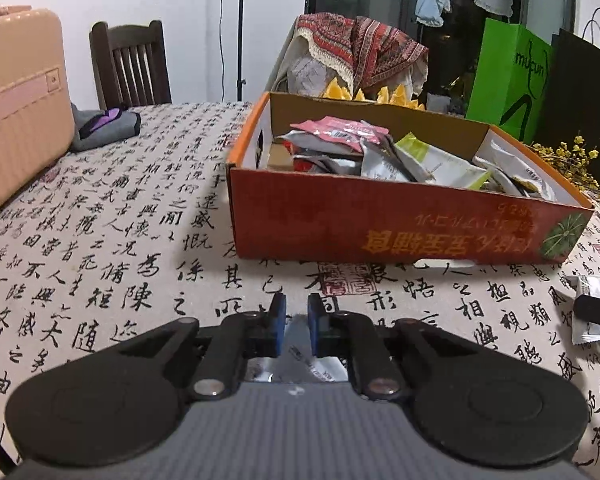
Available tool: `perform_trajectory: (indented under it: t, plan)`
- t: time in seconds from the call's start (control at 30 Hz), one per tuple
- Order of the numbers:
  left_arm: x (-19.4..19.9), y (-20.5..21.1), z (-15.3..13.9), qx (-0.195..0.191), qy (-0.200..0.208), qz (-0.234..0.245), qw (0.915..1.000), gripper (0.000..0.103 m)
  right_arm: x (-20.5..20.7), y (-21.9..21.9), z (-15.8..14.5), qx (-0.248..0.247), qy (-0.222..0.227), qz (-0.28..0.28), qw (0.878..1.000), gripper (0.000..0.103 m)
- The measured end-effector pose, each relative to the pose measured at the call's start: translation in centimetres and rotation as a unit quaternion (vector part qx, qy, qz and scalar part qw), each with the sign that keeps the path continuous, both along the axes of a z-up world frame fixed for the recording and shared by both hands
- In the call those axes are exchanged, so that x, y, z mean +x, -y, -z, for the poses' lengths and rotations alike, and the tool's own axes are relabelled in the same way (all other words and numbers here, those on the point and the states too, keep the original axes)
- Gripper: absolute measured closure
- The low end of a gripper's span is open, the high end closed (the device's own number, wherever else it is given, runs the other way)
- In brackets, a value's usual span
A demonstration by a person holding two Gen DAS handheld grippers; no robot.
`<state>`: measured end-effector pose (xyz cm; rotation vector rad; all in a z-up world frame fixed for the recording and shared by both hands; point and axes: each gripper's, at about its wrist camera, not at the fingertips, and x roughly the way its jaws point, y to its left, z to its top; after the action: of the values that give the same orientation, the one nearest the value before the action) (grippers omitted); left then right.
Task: Organize snacks
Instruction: 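Grasp the last white packet with the left gripper while the right gripper holds its packet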
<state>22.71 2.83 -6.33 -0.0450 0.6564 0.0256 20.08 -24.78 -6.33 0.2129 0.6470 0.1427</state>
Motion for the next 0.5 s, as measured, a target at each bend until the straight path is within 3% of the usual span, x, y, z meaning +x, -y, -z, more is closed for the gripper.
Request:
perform_trajectory:
  t: [0.23,0.4,0.47,0.5]
  plan:
    - [-1.2,0.0,-1.0,-0.001,0.039,0.006,0.9992,0.091,0.0,-0.1,0.0,-0.003,0.001,0.003,1.000,0.063]
    - [-1.4,-0.3,-1.2,-0.012,0.040,0.009,0.9991,0.090,0.0,-0.1,0.0,-0.006,0.002,0.005,1.000,0.063]
    - [-1.4,-0.4,-1.3,-0.016,0.026,0.005,0.9995,0.083,0.1,-0.1,0.1,-0.006,0.000,0.006,1.000,0.063]
    - [-1.5,-0.6,-1.3,-0.020,0.017,0.002,0.9997,0.063,0.1,0.0,0.1,-0.005,-0.001,0.006,1.000,0.063]
